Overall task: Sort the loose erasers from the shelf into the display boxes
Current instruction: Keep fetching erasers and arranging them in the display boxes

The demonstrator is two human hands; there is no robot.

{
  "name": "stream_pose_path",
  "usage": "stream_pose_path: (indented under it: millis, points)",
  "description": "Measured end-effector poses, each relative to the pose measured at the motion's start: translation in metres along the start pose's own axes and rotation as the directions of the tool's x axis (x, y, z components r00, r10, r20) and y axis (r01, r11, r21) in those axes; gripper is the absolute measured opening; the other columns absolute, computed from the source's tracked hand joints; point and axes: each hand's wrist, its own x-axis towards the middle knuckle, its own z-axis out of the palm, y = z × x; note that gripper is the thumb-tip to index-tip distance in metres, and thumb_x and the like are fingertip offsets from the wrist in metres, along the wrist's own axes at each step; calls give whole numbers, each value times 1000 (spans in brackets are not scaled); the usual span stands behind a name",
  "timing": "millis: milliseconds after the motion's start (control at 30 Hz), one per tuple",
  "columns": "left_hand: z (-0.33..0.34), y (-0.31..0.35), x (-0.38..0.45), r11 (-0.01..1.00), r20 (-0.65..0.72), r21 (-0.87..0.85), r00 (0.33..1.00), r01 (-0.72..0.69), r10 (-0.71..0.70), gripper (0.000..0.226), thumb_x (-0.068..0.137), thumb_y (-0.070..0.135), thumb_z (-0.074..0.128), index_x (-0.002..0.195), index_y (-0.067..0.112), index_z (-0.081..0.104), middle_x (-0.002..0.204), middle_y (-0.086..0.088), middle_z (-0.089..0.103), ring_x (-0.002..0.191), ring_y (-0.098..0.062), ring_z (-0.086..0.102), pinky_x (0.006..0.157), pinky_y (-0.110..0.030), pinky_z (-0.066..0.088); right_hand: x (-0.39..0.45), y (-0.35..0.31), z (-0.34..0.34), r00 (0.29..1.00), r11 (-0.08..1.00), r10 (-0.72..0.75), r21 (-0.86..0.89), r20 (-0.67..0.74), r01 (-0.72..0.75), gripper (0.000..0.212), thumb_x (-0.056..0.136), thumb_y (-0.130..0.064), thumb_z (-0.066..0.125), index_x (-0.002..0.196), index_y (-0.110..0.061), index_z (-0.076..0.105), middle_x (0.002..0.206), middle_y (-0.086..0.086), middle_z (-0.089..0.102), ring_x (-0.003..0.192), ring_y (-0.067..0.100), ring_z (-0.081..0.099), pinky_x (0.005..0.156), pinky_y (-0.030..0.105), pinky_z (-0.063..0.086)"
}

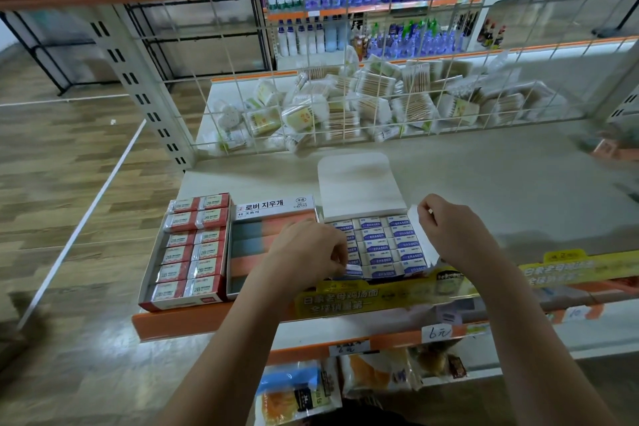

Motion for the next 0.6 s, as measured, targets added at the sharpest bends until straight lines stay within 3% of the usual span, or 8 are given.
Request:
stream_pose_path:
  millis: [167,300,400,500,600]
  points:
    - [2,2,2,998,48,-51,999,22,-19,8,82,28,68,88,26,63,83,15,56,80,-8,55,68,-23,44,0,2,2,1000,1000,0,-3,-13,0,20,100,-18,35,95,-7,51,56,0,48,46,12,41,44,24,26]
    - [-1,2,3,993,83,-101,995,66,-58,6,82,26,69,88,25,68,89,12,68,82,-6,61,76,-28,53,2,5,4,1000,1000,-12,7,-19,12,19,99,-18,35,93,-9,50,56,-1,48,46,12,41,44,24,25]
    - [-5,10,3,997,62,-15,995,80,-79,3,82,25,68,85,25,69,90,10,68,84,-9,61,75,-29,52,2,6,2,999,1000,-28,6,-20,28,18,98,-17,37,91,-9,51,55,-1,47,46,13,40,44,25,26]
    - [-14,17,7,986,-23,142,996,84,-82,12,88,30,59,91,24,70,91,7,67,86,-13,56,74,-27,42,2,7,-5,1000,1000,-26,-6,-3,26,20,97,-21,40,91,-9,55,59,0,51,52,16,45,49,27,32]
    - [-26,25,17,977,-202,197,979,80,-39,22,95,33,48,100,25,68,96,4,64,93,-16,50,80,-30,36,0,11,-19,999,999,-39,-37,9,39,19,96,-24,44,96,-11,59,77,3,60,70,22,54,62,32,42]
